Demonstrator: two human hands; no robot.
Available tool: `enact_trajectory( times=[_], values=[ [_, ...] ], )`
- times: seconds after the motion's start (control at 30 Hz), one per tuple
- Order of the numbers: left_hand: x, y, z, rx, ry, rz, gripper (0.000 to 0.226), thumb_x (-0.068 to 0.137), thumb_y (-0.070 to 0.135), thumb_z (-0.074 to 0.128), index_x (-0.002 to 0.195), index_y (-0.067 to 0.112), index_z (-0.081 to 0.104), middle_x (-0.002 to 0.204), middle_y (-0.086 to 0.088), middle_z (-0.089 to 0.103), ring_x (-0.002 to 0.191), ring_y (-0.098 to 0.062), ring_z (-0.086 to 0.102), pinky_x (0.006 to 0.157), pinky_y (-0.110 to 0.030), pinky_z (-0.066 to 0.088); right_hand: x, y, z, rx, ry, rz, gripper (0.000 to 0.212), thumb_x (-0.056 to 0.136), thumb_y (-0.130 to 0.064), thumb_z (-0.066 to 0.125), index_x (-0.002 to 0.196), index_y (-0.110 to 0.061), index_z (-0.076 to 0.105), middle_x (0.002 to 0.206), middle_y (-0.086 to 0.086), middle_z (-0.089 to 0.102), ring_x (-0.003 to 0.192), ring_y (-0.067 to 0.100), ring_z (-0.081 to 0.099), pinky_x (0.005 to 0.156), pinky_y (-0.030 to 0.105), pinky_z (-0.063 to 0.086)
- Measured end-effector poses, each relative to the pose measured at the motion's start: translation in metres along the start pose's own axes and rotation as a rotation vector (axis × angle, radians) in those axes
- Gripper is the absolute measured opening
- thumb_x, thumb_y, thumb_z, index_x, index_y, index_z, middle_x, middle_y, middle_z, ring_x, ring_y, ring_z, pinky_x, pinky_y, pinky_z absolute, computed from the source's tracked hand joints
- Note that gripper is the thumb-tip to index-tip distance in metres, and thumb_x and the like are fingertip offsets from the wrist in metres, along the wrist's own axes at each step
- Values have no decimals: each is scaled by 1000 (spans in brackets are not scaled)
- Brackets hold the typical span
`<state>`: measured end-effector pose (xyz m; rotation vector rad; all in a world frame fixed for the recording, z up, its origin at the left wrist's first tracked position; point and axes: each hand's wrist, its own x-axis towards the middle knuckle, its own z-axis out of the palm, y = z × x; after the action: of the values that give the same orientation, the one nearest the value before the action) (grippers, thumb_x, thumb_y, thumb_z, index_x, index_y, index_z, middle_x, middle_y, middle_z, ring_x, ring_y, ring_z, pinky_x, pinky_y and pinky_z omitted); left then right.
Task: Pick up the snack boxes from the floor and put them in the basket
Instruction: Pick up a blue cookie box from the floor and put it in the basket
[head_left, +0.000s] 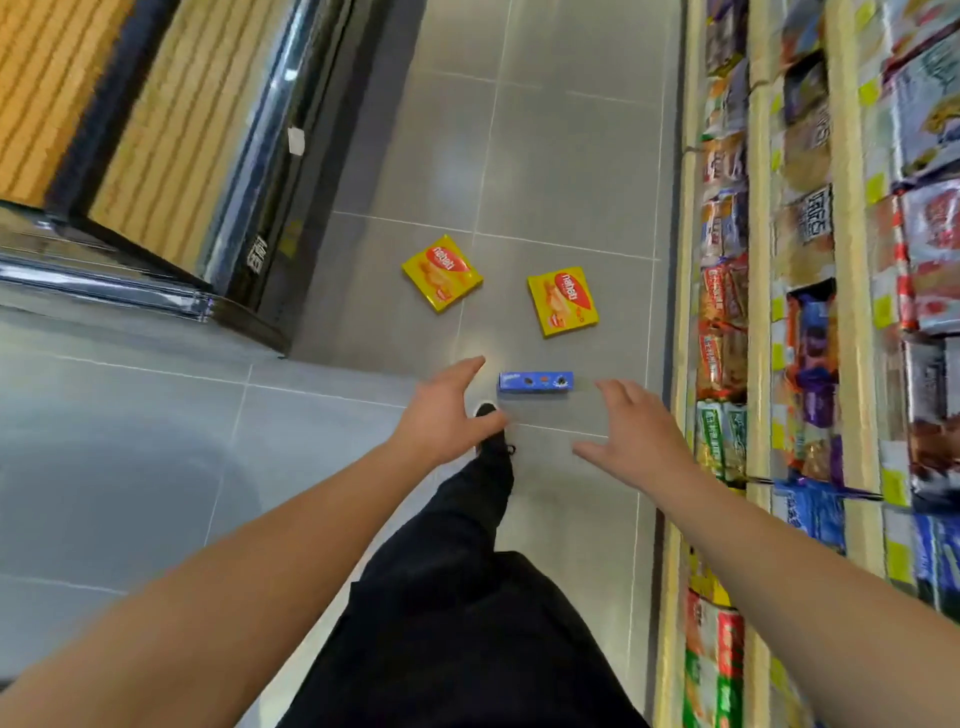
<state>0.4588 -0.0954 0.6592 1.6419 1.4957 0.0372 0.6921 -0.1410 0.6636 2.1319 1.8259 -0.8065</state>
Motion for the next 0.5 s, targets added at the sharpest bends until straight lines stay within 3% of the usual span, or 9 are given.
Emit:
enact_trajectory(
  times=[0.27,0.5],
  values=[
    [116,24,53,-20,-102,-118,81,80,43,69,148,22,30,152,1,36,138,-18,35,111,-28,26,116,44,-7,50,-140,-8,90,77,-52,70,148,-13,29,149,8,36,135,31,35,111,37,31],
    [217,13,129,-36,-90,-297,76,80,39,71,145,20,35,148,0,42,134,-20,40,108,-32,32,213,110,51,124,-256,19,84,77,-52,71,143,-15,35,141,8,42,129,31,40,104,40,39]
  ],
)
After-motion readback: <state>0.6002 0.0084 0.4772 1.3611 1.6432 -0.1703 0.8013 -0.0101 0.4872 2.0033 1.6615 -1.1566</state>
